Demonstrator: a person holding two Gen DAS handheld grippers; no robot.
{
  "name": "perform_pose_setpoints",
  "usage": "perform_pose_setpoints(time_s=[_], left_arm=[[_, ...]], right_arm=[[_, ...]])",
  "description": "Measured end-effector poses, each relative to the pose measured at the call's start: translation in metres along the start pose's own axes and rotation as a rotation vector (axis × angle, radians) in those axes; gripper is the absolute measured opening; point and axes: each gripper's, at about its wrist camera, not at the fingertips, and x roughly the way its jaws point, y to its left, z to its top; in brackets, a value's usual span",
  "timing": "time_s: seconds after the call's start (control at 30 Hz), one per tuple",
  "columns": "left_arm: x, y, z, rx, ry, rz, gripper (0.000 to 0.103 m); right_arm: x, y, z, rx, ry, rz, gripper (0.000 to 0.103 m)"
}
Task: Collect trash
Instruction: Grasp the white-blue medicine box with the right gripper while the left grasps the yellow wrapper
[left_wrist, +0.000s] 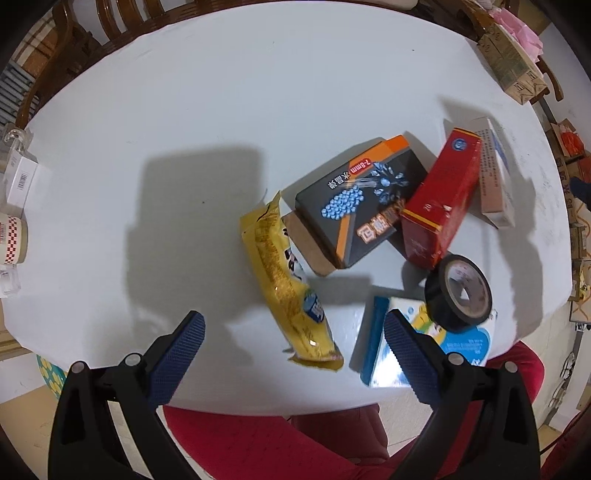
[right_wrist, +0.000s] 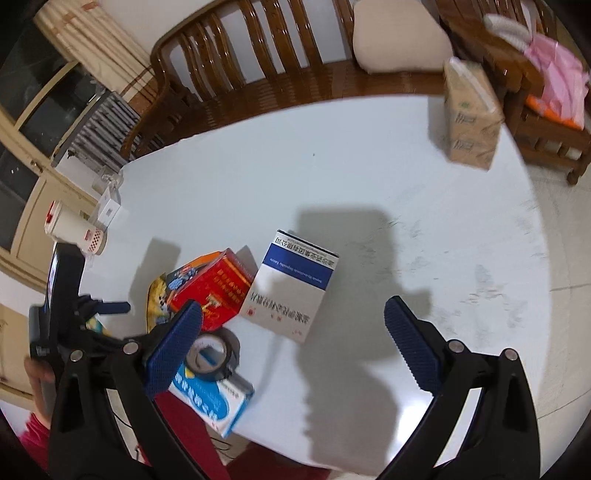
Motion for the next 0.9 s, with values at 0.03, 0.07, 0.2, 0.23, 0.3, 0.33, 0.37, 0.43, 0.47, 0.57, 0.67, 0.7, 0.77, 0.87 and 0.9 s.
perform_pose_setpoints(time_s=[0.03, 0.07, 0.2, 0.23, 0.3, 0.33, 0.37, 0.43, 0.47, 0.57, 0.67, 0.7, 0.77, 0.87, 0.9], left_arm=[[0.002, 0.002, 0.0, -0.002, -0.002, 0.001, 0.095], [0.003, 0.003, 0.0, -0.003, -0.003, 0.0, 0.095], [0.008, 0.007, 0.004, -0.016, -0.006, -0.003, 0.095], [0.009, 0.009, 0.005, -0.021, -0.008, 0.0, 0.095], [0.012, 0.015, 0.007, -0.031, -0.009, 0.0, 0.095], [0.014, 0.019, 0.008, -0.035, -0.008, -0.003, 0.095], [0.015, 0.021, 0.008, -0.039, -0.008, -0.005, 0.095], [0.016, 0.022, 0.009, -0.043, -0.01, -0.001, 0.095], [0.017, 0.023, 0.01, -0.043, -0.012, 0.002, 0.095], [0.021, 0.031, 0.015, -0.046, -0.012, 0.005, 0.092], [0.026, 0.036, 0.018, -0.051, -0.002, 0.003, 0.088], [0.029, 0.037, 0.02, -0.057, 0.003, -0.001, 0.087], [0.03, 0.042, 0.023, -0.063, -0.001, -0.003, 0.086], [0.031, 0.045, 0.027, -0.07, -0.006, -0.003, 0.085], [0.03, 0.047, 0.029, -0.074, -0.012, -0.002, 0.083]], right_arm=[[0.008, -0.001, 0.002, 0.007, 0.009, 0.004, 0.096], [0.013, -0.001, 0.003, 0.011, 0.015, 0.006, 0.096], [0.036, -0.005, 0.008, 0.036, 0.047, 0.024, 0.096], [0.039, -0.005, 0.009, 0.041, 0.052, 0.026, 0.096], [0.047, -0.007, 0.012, 0.053, 0.063, 0.031, 0.096], [0.05, -0.009, 0.012, 0.058, 0.067, 0.031, 0.096], [0.052, -0.01, 0.013, 0.064, 0.069, 0.032, 0.096], [0.059, -0.013, 0.014, 0.076, 0.076, 0.04, 0.096], [0.061, -0.013, 0.015, 0.08, 0.078, 0.041, 0.096], [0.069, -0.014, 0.017, 0.094, 0.085, 0.051, 0.096], [0.071, -0.014, 0.017, 0.09, 0.077, 0.047, 0.096], [0.073, -0.01, 0.018, 0.088, 0.078, 0.048, 0.096], [0.073, -0.009, 0.018, 0.084, 0.078, 0.046, 0.096], [0.072, -0.009, 0.018, 0.08, 0.075, 0.04, 0.093], [0.072, -0.009, 0.018, 0.08, 0.073, 0.034, 0.092]])
